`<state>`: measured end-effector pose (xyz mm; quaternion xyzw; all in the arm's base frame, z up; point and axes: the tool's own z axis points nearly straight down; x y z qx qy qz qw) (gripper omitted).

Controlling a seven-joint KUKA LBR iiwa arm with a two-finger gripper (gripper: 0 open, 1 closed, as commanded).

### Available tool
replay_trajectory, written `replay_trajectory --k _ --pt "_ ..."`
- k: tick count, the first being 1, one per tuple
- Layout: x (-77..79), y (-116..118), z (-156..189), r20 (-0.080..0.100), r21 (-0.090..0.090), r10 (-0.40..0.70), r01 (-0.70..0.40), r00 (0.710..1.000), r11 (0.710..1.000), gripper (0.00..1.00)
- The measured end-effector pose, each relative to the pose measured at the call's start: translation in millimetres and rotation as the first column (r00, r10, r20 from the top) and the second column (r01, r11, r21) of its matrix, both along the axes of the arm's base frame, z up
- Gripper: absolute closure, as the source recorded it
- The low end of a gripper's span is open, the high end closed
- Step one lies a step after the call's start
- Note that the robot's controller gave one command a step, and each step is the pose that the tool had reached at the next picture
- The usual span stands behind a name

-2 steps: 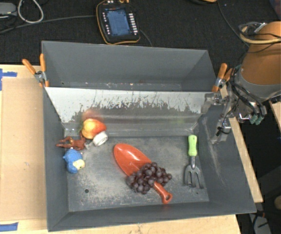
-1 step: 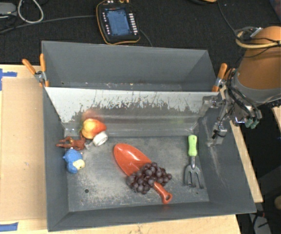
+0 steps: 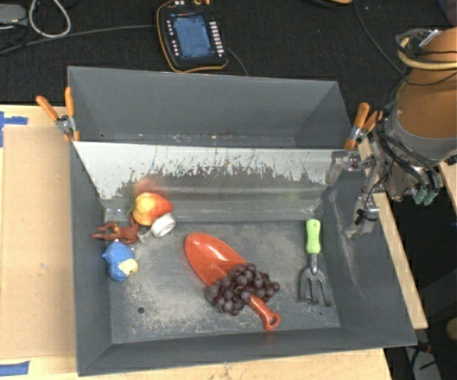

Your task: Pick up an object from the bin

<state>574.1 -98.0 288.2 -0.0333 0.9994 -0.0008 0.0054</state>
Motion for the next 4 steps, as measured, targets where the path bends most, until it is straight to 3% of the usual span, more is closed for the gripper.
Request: replay_trajectory --k 1,2,3,4 --pt "-6.9 34 -75 -0.02 0.004 -0.143 0.144 0.989 0.99 1.0" --pt "-6.9 34 -75 -0.02 0.004 -0.143 0.143 0.99 0.99 1.0" --pt "-59.7 74 -131 -0.028 0.007 -0.064 0.065 0.998 0.998 0.0" --pt "-57.8 73 -129 -0.022 0.006 -0.065 0.065 0.998 0.998 0.0"
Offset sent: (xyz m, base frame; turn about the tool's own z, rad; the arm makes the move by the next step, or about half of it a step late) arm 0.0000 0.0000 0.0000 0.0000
